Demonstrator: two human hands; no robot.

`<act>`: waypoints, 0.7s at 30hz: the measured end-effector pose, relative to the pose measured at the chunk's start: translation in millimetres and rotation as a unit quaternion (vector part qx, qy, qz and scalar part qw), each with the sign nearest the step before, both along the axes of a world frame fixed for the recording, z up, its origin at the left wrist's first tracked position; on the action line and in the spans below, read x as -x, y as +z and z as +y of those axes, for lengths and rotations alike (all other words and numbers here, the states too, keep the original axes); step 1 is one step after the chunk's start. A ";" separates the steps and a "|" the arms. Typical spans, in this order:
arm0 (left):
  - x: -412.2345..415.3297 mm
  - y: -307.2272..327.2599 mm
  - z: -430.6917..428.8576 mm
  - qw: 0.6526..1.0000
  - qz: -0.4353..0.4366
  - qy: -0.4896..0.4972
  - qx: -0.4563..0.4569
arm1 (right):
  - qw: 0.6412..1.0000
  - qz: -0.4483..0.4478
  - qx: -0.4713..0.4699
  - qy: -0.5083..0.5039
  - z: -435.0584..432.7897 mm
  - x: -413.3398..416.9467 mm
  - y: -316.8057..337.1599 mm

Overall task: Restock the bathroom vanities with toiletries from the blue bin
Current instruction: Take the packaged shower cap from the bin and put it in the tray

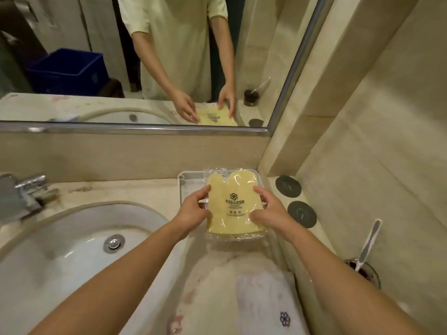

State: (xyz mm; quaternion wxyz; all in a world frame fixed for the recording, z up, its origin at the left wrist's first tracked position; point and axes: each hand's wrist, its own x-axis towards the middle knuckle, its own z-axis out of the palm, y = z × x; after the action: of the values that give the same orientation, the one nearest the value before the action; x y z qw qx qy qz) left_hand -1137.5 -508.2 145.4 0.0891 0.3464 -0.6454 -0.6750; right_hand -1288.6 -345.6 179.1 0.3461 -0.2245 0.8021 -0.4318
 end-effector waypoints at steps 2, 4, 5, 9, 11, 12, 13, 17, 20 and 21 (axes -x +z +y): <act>17.1 -11.8 -2.7 1.000 -0.014 0.005 -0.004 | 1.000 0.002 -0.008 0.000 -6.4 19.9 -11.5; 39.5 -25.8 -6.5 0.999 -0.026 0.015 -0.012 | 1.000 -0.001 -0.026 0.003 -14.4 43.0 -25.8; 53.7 -35.8 -9.0 0.999 -0.032 0.022 -0.017 | 0.999 -0.006 -0.041 0.007 -19.0 57.0 -36.1; 61.3 -39.3 -9.8 0.999 -0.031 0.022 -0.017 | 0.998 0.017 -0.055 0.011 -25.1 65.2 -45.6; 71.4 -45.2 -11.5 0.999 -0.037 0.023 -0.017 | 0.996 0.042 -0.072 0.013 -29.2 73.6 -54.9; 75.8 -49.1 -12.0 0.999 -0.040 0.023 -0.017 | 0.995 0.058 -0.083 0.013 -31.2 77.1 -59.8; 79.5 -53.0 -11.8 0.999 -0.043 0.025 -0.019 | 0.993 0.074 -0.094 0.015 -32.5 79.5 -63.9; 89.4 -61.5 -9.9 0.998 -0.047 0.039 -0.021 | 0.986 0.113 -0.123 0.026 -37.7 84.9 -74.9; 91.4 -65.3 -11.4 0.997 -0.061 0.041 -0.017 | 0.982 0.126 -0.136 0.033 -42.9 87.3 -80.7; 91.6 -66.7 -11.8 0.997 -0.067 0.040 -0.014 | 0.981 0.130 -0.142 0.037 -44.0 87.9 -82.4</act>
State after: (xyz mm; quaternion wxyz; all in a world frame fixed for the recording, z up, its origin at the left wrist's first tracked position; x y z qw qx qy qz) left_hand -1229.2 -520.0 78.7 0.0678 0.4174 -0.6258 -0.6554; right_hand -1376.6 -389.6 96.8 0.2829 -0.2567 0.8845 -0.2678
